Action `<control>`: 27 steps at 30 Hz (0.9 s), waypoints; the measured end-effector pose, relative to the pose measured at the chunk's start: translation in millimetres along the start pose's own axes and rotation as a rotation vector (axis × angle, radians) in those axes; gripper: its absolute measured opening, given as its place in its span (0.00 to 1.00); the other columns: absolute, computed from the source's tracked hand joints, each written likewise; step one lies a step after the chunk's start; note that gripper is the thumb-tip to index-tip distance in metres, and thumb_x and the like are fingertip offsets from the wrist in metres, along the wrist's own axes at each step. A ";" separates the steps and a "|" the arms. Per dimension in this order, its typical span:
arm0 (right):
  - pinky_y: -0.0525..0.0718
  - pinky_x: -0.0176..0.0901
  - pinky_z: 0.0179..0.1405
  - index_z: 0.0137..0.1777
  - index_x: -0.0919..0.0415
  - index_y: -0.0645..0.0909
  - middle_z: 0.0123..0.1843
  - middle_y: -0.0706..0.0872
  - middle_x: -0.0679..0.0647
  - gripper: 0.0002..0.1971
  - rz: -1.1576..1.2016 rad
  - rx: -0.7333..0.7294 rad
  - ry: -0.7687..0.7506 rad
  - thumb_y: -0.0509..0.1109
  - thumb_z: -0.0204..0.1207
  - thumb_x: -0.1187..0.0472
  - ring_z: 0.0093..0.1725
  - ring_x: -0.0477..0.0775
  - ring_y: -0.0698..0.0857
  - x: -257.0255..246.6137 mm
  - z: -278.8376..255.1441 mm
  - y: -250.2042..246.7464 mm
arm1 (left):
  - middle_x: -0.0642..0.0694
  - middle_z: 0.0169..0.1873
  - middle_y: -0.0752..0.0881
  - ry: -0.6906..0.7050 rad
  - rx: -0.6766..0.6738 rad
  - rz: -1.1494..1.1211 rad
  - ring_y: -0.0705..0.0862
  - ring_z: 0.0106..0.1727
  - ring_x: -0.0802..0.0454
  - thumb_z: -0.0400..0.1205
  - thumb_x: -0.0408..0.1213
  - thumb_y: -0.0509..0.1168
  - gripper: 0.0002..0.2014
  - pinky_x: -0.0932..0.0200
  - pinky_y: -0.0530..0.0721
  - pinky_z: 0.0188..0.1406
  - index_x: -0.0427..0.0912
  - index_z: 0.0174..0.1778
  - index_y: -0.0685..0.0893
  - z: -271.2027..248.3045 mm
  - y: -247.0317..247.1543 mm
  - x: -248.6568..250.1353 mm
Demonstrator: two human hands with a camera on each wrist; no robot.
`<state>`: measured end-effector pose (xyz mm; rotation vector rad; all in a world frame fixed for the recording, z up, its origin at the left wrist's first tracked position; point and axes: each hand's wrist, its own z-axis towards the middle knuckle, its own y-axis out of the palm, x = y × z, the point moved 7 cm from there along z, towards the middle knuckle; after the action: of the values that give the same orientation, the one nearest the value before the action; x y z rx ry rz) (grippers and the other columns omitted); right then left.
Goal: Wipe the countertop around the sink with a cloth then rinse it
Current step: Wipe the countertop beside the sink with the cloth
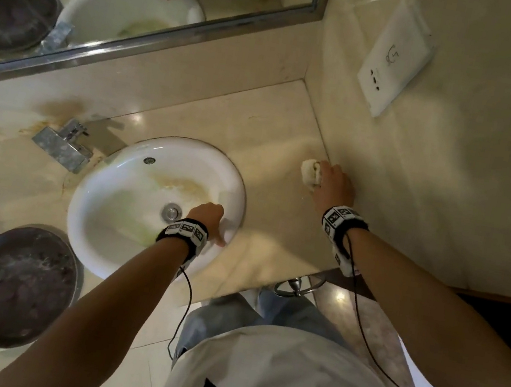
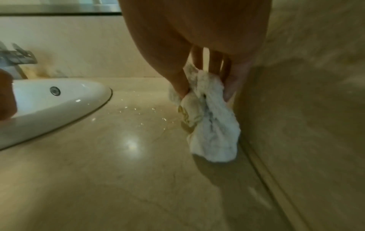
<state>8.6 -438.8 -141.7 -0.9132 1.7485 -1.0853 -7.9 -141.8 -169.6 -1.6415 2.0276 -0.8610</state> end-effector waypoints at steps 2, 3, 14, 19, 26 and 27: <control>0.84 0.53 0.52 0.67 0.54 0.78 0.60 0.85 0.61 0.21 -0.020 -0.055 0.073 0.75 0.74 0.63 0.57 0.67 0.85 10.8 -2.2 15.5 | 0.41 0.52 0.85 0.005 0.003 0.001 0.86 0.52 0.41 0.67 0.53 0.82 0.31 0.53 0.82 0.46 0.38 0.55 0.79 -0.1 2.4 0.5; 0.84 0.53 0.53 0.67 0.53 0.78 0.60 0.86 0.61 0.22 -0.024 -0.058 0.096 0.75 0.74 0.63 0.58 0.66 0.85 13.7 -3.3 20.1 | 0.40 0.51 0.86 0.005 0.008 0.000 0.87 0.51 0.41 0.67 0.52 0.82 0.29 0.54 0.82 0.44 0.37 0.54 0.80 -0.6 3.7 0.5; 0.82 0.54 0.55 0.71 0.59 0.74 0.63 0.83 0.64 0.26 0.096 -0.133 0.191 0.78 0.75 0.57 0.62 0.69 0.84 -32.9 -12.7 54.7 | 0.42 0.48 0.86 0.001 0.045 -0.015 0.87 0.49 0.41 0.69 0.50 0.81 0.23 0.55 0.81 0.41 0.42 0.46 0.76 -8.0 5.3 -0.3; 0.84 0.52 0.52 0.62 0.56 0.77 0.58 0.86 0.61 0.19 0.237 -0.206 0.082 0.76 0.74 0.55 0.56 0.67 0.86 -78.2 -31.5 77.2 | 0.41 0.50 0.86 -0.003 0.053 -0.023 0.87 0.51 0.41 0.70 0.50 0.80 0.25 0.53 0.82 0.43 0.38 0.53 0.81 -8.5 6.8 -1.6; 0.83 0.52 0.53 0.67 0.54 0.76 0.60 0.81 0.58 0.21 0.202 -0.183 -0.137 0.75 0.75 0.57 0.58 0.63 0.82 -67.2 -43.8 41.0 | 0.40 0.50 0.86 -0.002 0.074 -0.067 0.87 0.51 0.40 0.71 0.52 0.80 0.26 0.51 0.82 0.45 0.37 0.54 0.81 -14.6 5.9 -3.8; 0.83 0.53 0.52 0.68 0.53 0.75 0.60 0.79 0.57 0.22 0.097 -0.237 -0.248 0.73 0.75 0.56 0.59 0.63 0.81 -69.8 -49.4 41.1 | 0.40 0.50 0.86 0.001 0.077 -0.073 0.87 0.51 0.40 0.71 0.52 0.80 0.26 0.51 0.82 0.45 0.37 0.54 0.81 -15.8 5.4 -3.9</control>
<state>-17.4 -347.7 -147.5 -1.0479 1.7157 -0.6803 -21.1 -134.0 -162.0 -1.6816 1.9211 -0.9533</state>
